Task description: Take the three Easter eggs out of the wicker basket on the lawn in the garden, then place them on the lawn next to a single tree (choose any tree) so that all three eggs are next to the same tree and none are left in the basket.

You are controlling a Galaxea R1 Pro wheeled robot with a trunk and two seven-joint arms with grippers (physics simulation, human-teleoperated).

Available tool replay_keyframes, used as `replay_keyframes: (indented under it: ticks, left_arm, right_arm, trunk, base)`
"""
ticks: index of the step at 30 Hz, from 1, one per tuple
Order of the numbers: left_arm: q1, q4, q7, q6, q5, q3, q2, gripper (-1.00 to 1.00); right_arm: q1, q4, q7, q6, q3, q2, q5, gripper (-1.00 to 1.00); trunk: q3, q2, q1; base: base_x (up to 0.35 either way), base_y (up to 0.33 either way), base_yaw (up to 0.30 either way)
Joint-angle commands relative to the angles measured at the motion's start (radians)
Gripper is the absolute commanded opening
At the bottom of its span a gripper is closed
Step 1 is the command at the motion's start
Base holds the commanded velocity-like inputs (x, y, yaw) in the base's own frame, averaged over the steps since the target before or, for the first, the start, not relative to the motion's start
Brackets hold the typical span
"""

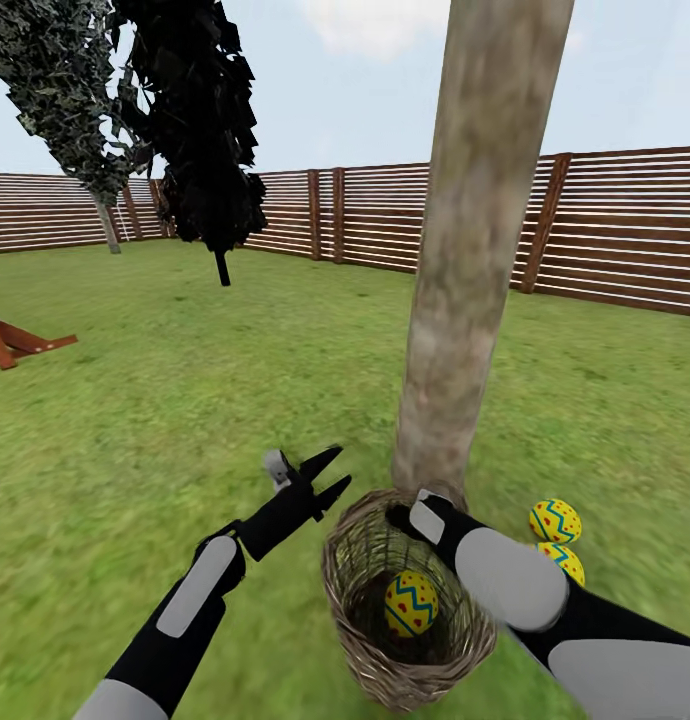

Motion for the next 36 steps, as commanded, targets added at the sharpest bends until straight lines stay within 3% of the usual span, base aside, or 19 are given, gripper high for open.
replay_keyframes:
  ticks: [1,13,21,25,27,31,36]
  left_arm:
    - [0.001,0.000,0.006,0.004,0.008,-0.005,0.000,1.00]
    - [0.005,-0.002,0.022,-0.001,0.006,-0.013,0.004,1.00]
    - [0.005,-0.006,0.017,0.000,0.009,0.014,0.012,1.00]
    - [0.005,-0.006,0.016,0.000,0.009,0.015,0.012,1.00]
    - [0.005,-0.009,0.014,0.001,0.009,0.022,0.013,1.00]
    - [0.005,-0.011,0.012,0.003,0.009,0.032,0.013,1.00]
    - [0.005,-0.012,0.012,0.006,0.009,0.035,0.013,1.00]
  right_arm:
    - [-0.006,-0.003,-0.001,0.008,-0.009,0.001,0.011,1.00]
    - [-0.020,-0.002,-0.006,0.065,-0.019,-0.005,-0.054,1.00]
    - [-0.020,0.000,-0.042,0.064,-0.024,0.001,-0.100,1.00]
    - [-0.019,0.000,-0.066,0.064,-0.024,0.000,-0.156,1.00]
    - [-0.016,-0.001,-0.118,0.059,-0.024,0.001,-0.193,1.00]
    - [-0.016,-0.003,-0.217,0.054,-0.024,0.000,-0.198,1.00]
    - [-0.015,-0.002,-0.243,0.053,-0.025,0.000,-0.201,1.00]
  trunk:
    - [-0.001,0.000,0.000]
    - [0.004,0.000,0.000]
    - [0.010,0.000,0.000]
    - [0.012,0.000,0.000]
    - [0.014,0.000,0.000]
    - [0.016,0.000,0.000]
    - [0.008,-0.001,0.001]
  base:
    - [0.000,0.000,-0.024]
    - [0.044,0.166,-0.245]
    - [0.081,0.276,-0.280]
    - [0.077,0.257,-0.280]
    - [0.019,0.063,-0.279]
    - [0.004,0.014,-0.168]
    - [0.000,0.001,-0.016]
